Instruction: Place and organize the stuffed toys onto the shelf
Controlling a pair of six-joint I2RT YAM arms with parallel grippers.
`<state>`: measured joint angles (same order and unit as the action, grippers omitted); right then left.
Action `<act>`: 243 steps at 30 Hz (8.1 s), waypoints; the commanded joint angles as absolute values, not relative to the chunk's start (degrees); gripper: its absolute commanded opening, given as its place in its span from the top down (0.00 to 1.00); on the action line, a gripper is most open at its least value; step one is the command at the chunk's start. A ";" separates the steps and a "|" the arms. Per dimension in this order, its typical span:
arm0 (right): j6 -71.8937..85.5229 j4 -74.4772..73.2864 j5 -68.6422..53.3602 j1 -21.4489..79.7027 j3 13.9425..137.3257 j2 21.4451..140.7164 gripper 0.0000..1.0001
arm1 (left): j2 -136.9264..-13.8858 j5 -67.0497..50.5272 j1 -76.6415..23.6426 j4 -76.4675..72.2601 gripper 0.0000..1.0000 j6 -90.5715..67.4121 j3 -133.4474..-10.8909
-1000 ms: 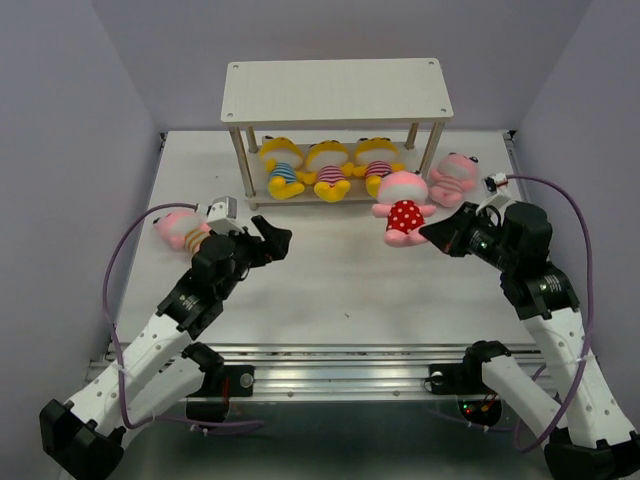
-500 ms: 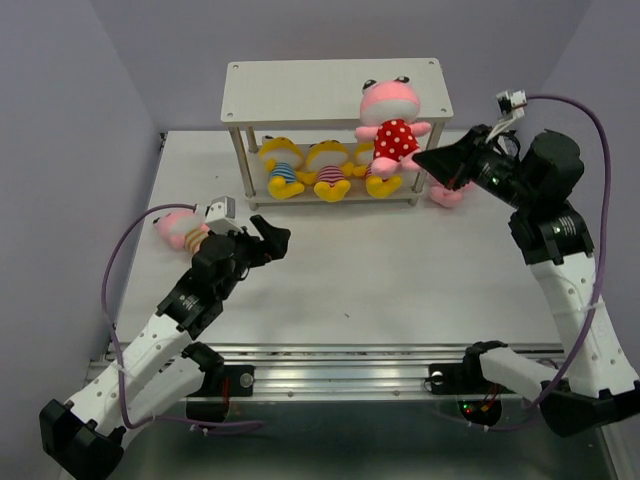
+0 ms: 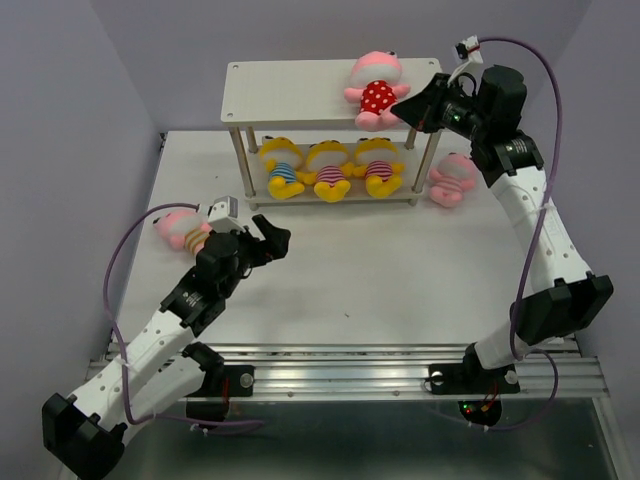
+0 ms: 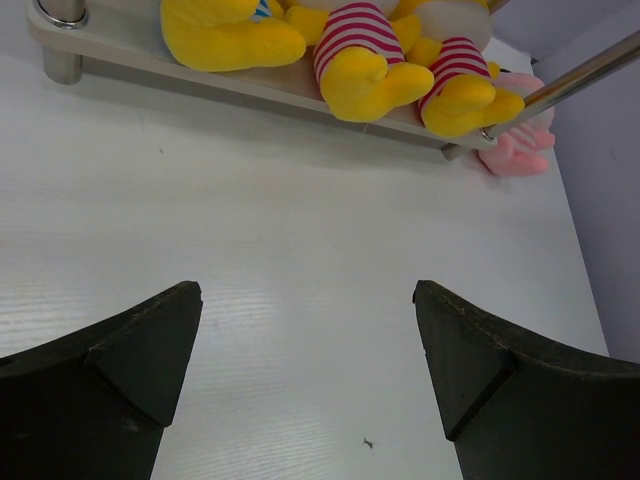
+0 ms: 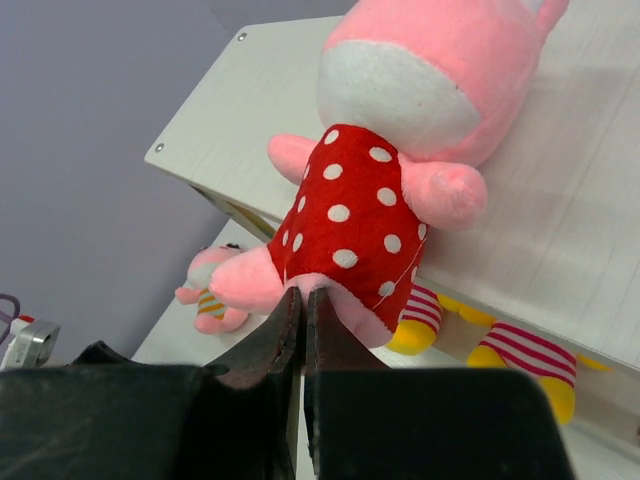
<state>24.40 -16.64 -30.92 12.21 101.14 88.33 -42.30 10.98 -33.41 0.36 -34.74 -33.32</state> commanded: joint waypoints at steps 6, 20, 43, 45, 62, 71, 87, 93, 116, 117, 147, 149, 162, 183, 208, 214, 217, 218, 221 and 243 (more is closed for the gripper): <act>25.13 -14.24 -31.90 8.71 106.70 90.35 0.99 | -42.89 12.57 -33.66 -0.88 0.01 -34.37 -34.10; 27.24 -17.05 -40.96 4.13 109.60 95.01 0.94 | -43.15 13.27 -33.75 -1.23 0.01 -34.28 -34.37; 27.42 -16.88 -34.63 4.13 110.57 94.13 0.57 | -40.61 14.06 -33.66 -0.09 0.01 -34.98 -34.81; 27.42 -16.88 -34.45 4.13 110.92 94.04 0.54 | -40.34 13.97 -33.66 -0.09 0.01 -34.98 -34.80; 27.69 -16.61 -30.15 4.13 111.62 89.83 0.14 | -40.17 14.85 -33.75 3.59 0.01 -37.17 -36.73; 26.02 -16.70 -18.05 4.13 104.51 79.74 0.00 | -41.74 27.66 -33.66 22.54 0.01 -51.05 -42.70; 34.09 -16.79 9.13 4.13 64.63 54.85 0.00 | -58.17 24.17 -9.07 29.89 0.01 -50.81 -47.82; 34.89 -17.05 11.51 4.13 57.67 53.00 0.00 | -67.05 21.89 -2.99 25.58 0.02 -49.57 -46.76; 31.73 -18.28 9.49 4.13 54.05 53.88 0.00 | -74.71 20.48 1.32 18.90 0.83 -47.64 -46.23; 31.73 -18.37 9.49 4.13 53.88 53.70 0.00 | -74.53 20.30 1.32 18.90 0.93 -47.20 -46.49; 28.74 -21.79 6.15 4.13 47.37 45.00 0.00 | -61.69 -22.85 -1.65 8.00 1.00 -26.11 -87.00; 28.13 -22.59 5.89 4.13 47.99 44.83 0.00 | -64.93 -23.90 -3.95 8.00 1.00 -25.75 -91.04; 27.95 -23.20 6.59 4.13 47.55 43.68 0.00 | -77.60 -12.49 -16.43 3.09 1.00 -39.71 -96.77; 27.69 -23.29 6.77 4.13 46.76 44.12 0.00 | -92.63 -11.34 -22.24 -0.18 1.00 -41.84 -106.52; 28.21 -23.38 7.82 4.13 46.32 42.89 0.00 | -103.00 -21.97 -22.06 13.61 1.00 -36.12 -120.75; 28.30 -23.38 7.73 4.13 46.32 42.80 0.00 | -104.77 -21.62 -21.53 16.17 0.74 -36.04 -123.13; 28.39 -23.47 7.56 4.13 46.32 42.89 0.00 | -104.59 -21.53 -21.36 16.17 0.58 -35.95 -123.22; 28.39 -23.38 7.56 4.13 46.32 42.80 0.00 | -104.42 -21.10 -21.27 16.17 0.56 -35.86 -123.14; 28.39 -23.38 7.65 4.13 46.23 42.71 0.00 | -104.06 -20.66 -21.09 16.26 0.50 -35.68 -123.05; 28.30 -23.20 7.38 4.13 46.05 44.21 0.00 | -98.97 -19.07 -21.09 14.85 0.28 -32.96 -116.81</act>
<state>28.71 -24.03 6.90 4.45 46.11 43.79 -104.64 -19.20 -21.21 16.99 -35.29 -118.41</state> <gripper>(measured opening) 0.998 0.707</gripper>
